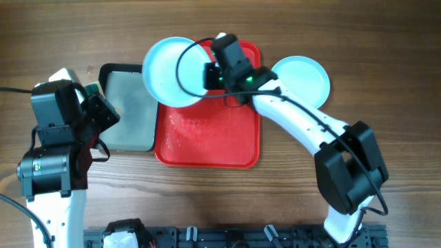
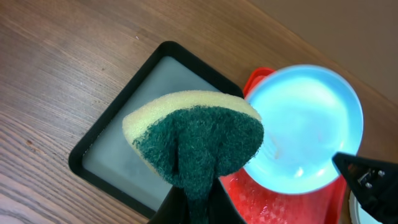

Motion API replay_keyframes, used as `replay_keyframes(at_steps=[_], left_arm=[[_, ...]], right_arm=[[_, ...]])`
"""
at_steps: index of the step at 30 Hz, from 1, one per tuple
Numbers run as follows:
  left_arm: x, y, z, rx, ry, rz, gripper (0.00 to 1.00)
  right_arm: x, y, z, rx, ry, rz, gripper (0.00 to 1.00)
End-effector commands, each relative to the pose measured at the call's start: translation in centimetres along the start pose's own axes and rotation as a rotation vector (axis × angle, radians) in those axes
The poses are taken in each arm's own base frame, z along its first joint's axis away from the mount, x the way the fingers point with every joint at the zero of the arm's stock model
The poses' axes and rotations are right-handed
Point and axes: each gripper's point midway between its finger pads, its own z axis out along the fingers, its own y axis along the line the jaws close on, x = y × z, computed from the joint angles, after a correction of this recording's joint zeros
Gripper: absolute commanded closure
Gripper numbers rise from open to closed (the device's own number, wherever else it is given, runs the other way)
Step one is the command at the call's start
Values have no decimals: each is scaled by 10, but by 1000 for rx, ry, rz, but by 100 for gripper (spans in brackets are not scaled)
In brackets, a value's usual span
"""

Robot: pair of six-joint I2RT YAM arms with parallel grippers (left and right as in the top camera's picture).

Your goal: Clean dirty plates on tray and stack at the side

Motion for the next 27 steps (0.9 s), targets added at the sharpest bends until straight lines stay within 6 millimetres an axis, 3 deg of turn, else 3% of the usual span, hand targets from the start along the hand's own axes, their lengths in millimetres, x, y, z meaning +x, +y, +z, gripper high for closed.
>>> replay_keyframes(at_steps=[1,7,12,17,21,27], left_arm=[[-4,-2,-4,12,-16,-11,94],[-4,-2,-4,12,-16,-12,93],[-4,-2,-4,11,-16,-11,96],[-4,-2,-4,11,-15,-8,96],[-4,-2,-4,11,-15,-8,96],[-4,-2,-4,11,-16,-8,96]], right_arm=[[-18,35,-9,-19,-128,-36,96],[-14,76,-9,-23,-246,-94,96],[1,115,-1,-18,-338,-302,95],[7,140,8,33,-448,-554,96],[-7,151,1,134,-581,-764,96],[-45,169,-31,271,-786,-1020,96]])
